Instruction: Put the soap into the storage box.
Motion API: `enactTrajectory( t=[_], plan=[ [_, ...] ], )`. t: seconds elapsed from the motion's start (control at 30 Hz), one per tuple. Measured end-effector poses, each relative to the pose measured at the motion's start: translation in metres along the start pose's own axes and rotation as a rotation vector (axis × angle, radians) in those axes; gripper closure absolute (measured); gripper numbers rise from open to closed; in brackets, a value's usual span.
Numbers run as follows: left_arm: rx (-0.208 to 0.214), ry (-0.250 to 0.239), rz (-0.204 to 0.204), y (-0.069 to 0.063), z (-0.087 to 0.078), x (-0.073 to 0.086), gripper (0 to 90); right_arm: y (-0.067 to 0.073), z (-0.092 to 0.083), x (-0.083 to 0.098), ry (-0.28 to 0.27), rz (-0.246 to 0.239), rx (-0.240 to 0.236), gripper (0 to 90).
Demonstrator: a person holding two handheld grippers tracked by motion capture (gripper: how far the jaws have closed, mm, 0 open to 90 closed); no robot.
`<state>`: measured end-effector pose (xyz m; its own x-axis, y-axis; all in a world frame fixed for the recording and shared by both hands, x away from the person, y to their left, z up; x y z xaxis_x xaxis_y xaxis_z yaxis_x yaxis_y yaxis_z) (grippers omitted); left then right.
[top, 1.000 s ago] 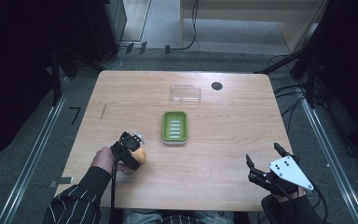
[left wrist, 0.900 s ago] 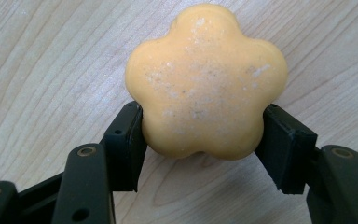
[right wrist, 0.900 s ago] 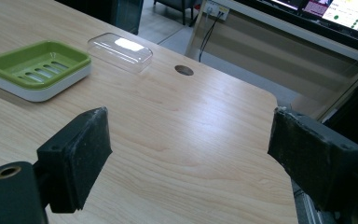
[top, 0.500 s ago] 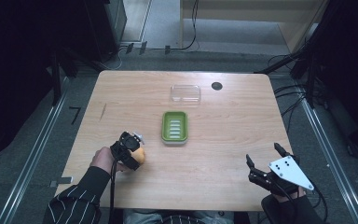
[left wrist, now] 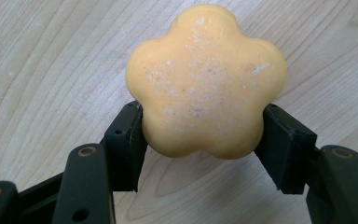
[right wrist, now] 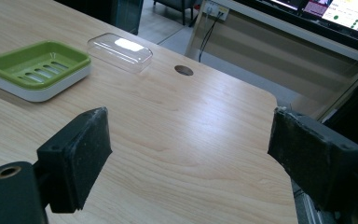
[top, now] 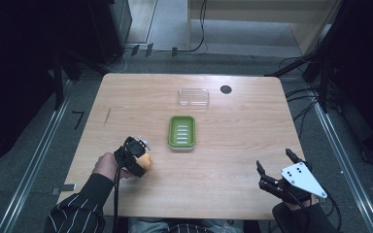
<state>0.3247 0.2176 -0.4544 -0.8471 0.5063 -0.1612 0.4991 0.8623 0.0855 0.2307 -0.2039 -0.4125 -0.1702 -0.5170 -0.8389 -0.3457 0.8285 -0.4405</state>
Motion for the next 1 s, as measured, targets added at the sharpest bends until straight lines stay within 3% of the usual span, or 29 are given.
enactTrajectory(
  t=[0.3, 1.0],
  plan=[
    [0.011, -0.026, 0.011, -0.005, -0.009, -0.004, 39.6, 0.000, 0.000, 0.000, 0.000, -0.004, 0.000, 13.4],
    [0.018, -0.023, 0.034, -0.004, -0.015, -0.019, 39.6, 0.000, 0.001, 0.000, 0.000, -0.007, -0.001, 13.3]
  ],
)
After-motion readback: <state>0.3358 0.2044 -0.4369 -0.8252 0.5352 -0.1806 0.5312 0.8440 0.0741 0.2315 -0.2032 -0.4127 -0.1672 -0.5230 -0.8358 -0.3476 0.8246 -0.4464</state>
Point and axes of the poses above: each handheld gripper's, and its own axes: z roughly forward along the jaws, x roughly out of its underside, y roughly to its left, the point moved 2 cm from there along z, roughly forward along the jaws, and after that the axes turned 14 degrees about -z, right-handed, at the moved point
